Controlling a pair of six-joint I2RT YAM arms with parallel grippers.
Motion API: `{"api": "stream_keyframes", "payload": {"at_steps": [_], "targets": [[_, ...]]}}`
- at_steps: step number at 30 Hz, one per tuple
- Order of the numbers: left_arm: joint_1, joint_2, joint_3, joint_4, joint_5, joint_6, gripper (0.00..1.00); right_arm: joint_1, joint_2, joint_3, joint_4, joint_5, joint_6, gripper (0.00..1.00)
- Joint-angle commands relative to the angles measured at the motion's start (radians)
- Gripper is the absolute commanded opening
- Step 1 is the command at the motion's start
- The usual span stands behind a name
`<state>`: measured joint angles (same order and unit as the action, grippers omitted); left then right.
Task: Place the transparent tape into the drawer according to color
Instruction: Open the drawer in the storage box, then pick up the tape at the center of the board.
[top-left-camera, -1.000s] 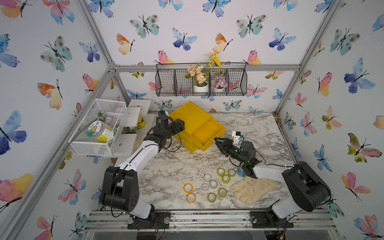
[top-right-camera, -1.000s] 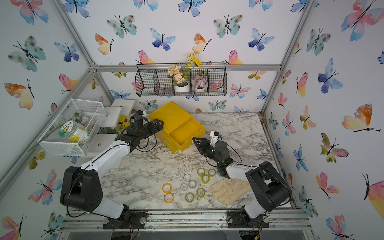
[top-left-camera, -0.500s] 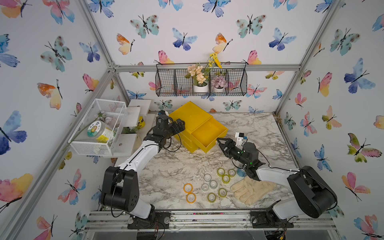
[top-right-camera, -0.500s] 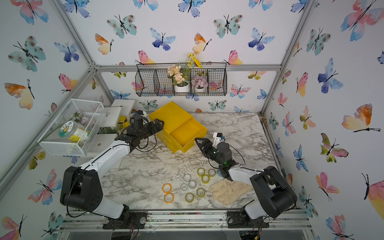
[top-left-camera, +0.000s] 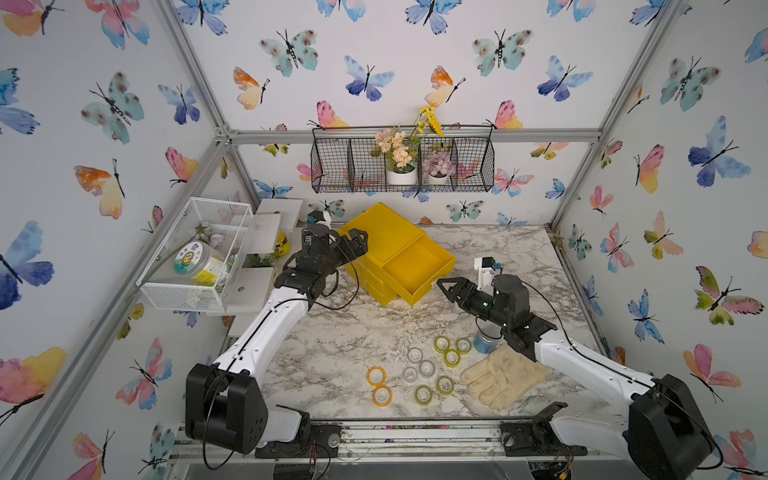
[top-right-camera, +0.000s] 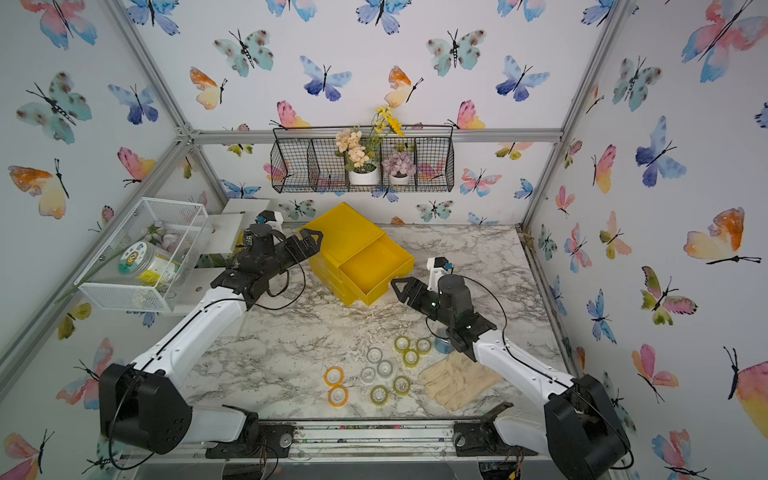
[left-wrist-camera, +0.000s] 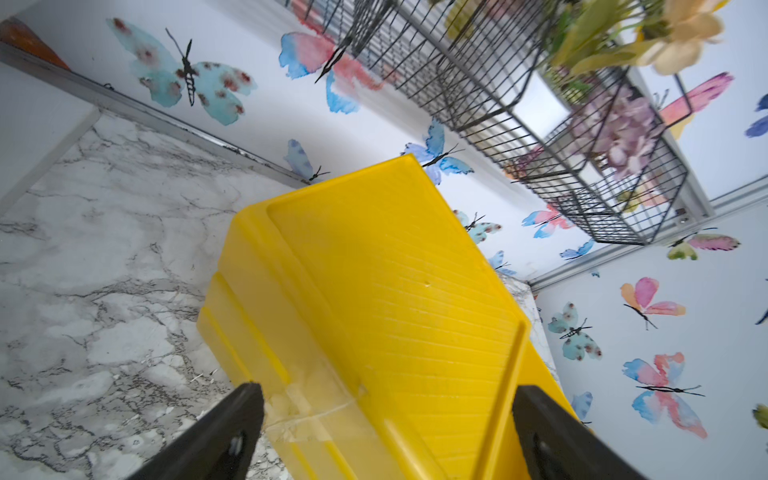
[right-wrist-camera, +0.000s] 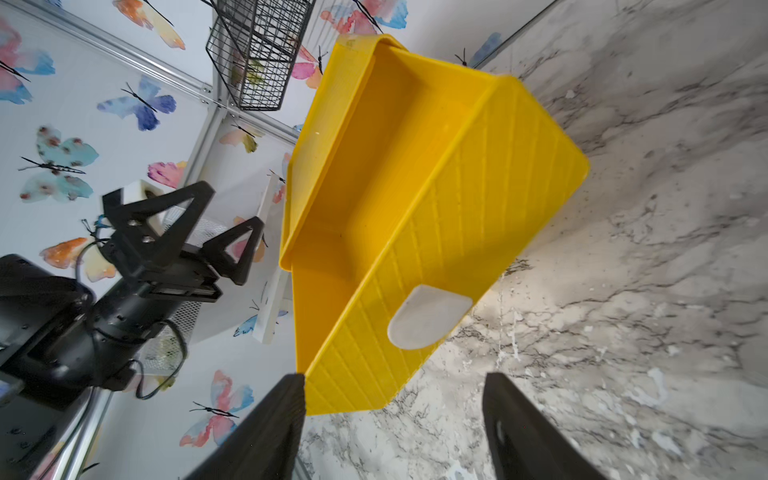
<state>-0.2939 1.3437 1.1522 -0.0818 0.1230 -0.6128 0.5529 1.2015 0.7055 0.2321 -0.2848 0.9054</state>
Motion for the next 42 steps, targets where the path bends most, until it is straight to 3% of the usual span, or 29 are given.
{"api": "stream_keyframes", "payload": {"at_steps": [1,6,15,19,26,42], "targets": [[-0.053,-0.078,-0.033,-0.043,-0.045,0.019,0.99,-0.004,-0.031,0.051,-0.334,0.011,-0.234,0.67],[-0.133,-0.196,-0.165,-0.051,-0.058,0.063,0.99,0.044,-0.036,0.067,-0.549,0.051,-0.373,0.65],[-0.201,-0.436,-0.44,-0.116,-0.052,0.043,0.99,0.252,0.01,-0.01,-0.666,0.182,-0.385,0.63],[-0.2,-0.495,-0.46,-0.138,-0.043,0.045,0.99,0.328,0.022,-0.046,-0.688,0.181,-0.37,0.65],[-0.2,-0.482,-0.427,-0.213,-0.044,0.08,0.99,0.478,0.104,-0.058,-0.718,0.236,-0.318,0.66],[-0.201,-0.473,-0.447,-0.216,-0.063,0.076,0.99,0.548,0.233,-0.025,-0.752,0.332,-0.328,0.64]]}}
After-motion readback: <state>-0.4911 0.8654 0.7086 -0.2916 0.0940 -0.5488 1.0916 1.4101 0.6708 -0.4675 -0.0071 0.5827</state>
